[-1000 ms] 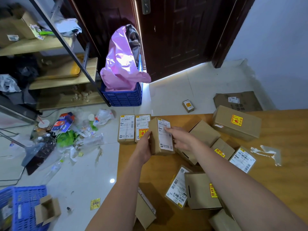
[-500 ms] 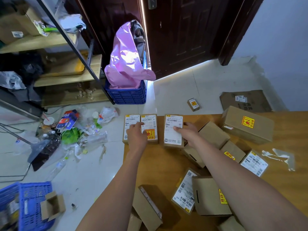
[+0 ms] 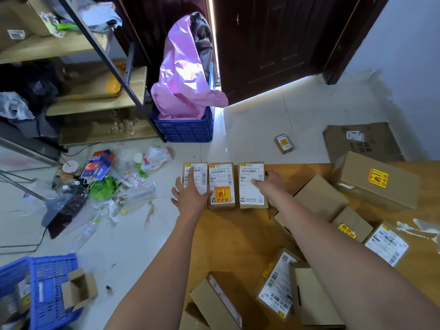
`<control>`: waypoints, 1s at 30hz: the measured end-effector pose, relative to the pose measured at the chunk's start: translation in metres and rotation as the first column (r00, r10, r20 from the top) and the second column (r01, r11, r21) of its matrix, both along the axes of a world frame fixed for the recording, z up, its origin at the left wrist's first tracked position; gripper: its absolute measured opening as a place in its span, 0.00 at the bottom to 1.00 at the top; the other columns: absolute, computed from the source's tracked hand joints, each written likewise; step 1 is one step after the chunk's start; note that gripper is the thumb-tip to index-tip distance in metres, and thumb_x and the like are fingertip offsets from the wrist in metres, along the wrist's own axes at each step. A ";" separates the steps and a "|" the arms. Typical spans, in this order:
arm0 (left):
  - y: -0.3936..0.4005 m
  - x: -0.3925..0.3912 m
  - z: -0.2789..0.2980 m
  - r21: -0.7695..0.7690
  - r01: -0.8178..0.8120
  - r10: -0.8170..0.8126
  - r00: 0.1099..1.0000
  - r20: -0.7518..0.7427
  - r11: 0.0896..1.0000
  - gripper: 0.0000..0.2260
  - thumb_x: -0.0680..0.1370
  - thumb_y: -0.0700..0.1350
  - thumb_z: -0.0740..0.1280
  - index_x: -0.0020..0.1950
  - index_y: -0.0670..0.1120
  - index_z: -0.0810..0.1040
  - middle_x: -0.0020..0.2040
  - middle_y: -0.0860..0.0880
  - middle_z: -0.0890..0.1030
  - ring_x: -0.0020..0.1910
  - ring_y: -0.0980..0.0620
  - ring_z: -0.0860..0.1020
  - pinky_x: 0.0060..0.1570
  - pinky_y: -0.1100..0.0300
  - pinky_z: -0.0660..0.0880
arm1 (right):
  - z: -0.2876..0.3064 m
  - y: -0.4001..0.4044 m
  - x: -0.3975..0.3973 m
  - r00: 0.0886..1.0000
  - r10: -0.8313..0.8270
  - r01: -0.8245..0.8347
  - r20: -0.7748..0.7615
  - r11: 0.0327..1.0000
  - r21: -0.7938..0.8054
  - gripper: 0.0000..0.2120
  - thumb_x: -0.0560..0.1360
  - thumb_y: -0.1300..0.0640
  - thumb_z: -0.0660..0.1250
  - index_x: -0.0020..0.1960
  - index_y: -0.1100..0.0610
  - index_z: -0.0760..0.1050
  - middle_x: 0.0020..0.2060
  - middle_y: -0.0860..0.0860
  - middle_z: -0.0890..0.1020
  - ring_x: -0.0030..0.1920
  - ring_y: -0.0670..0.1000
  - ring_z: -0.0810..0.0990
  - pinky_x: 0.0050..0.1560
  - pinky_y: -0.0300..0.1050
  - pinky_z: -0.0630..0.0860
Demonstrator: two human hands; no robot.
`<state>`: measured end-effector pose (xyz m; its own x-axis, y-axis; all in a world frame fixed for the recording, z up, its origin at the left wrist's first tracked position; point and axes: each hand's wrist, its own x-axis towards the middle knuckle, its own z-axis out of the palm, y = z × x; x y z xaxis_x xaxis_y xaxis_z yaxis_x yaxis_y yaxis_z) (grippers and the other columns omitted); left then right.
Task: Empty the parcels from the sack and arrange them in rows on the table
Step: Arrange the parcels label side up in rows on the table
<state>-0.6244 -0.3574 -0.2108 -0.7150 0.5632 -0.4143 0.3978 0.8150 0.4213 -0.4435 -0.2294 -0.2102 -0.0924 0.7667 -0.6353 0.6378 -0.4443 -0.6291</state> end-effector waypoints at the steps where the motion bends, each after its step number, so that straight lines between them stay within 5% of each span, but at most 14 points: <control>1: 0.001 -0.001 -0.001 -0.012 -0.003 0.003 1.000 0.017 1.000 0.43 0.72 0.57 0.74 0.79 0.61 0.49 0.79 0.42 0.51 0.77 0.37 0.52 0.73 0.35 0.54 | -0.002 0.001 -0.001 1.000 0.001 -0.001 0.007 1.000 -0.001 0.17 0.76 0.56 0.72 0.63 0.56 0.75 0.59 0.52 0.82 0.55 0.55 0.82 0.46 0.47 0.81; 21: 0.001 -0.003 -0.013 0.003 0.033 -0.033 0.996 0.078 0.999 0.43 0.72 0.59 0.73 0.79 0.61 0.50 0.78 0.43 0.52 0.74 0.37 0.61 0.69 0.37 0.64 | -0.016 0.000 -0.011 0.999 -0.032 0.032 0.020 0.999 -0.034 0.16 0.77 0.54 0.70 0.62 0.55 0.73 0.60 0.53 0.81 0.56 0.56 0.82 0.51 0.51 0.82; 30: 0.000 -0.003 -0.015 -0.014 0.063 -0.063 0.996 0.056 0.998 0.42 0.73 0.61 0.71 0.79 0.61 0.48 0.79 0.43 0.51 0.74 0.37 0.61 0.68 0.38 0.66 | -0.017 -0.005 -0.016 0.999 -0.030 0.030 0.031 1.000 -0.005 0.15 0.78 0.53 0.68 0.64 0.55 0.75 0.60 0.51 0.81 0.56 0.54 0.81 0.37 0.40 0.75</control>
<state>-0.6269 -0.3575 -0.2257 -0.6541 0.5994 -0.4614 0.4251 0.7958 0.4312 -0.4592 -0.2343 -0.2277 -0.0494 0.7656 -0.6414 0.6431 -0.4670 -0.6070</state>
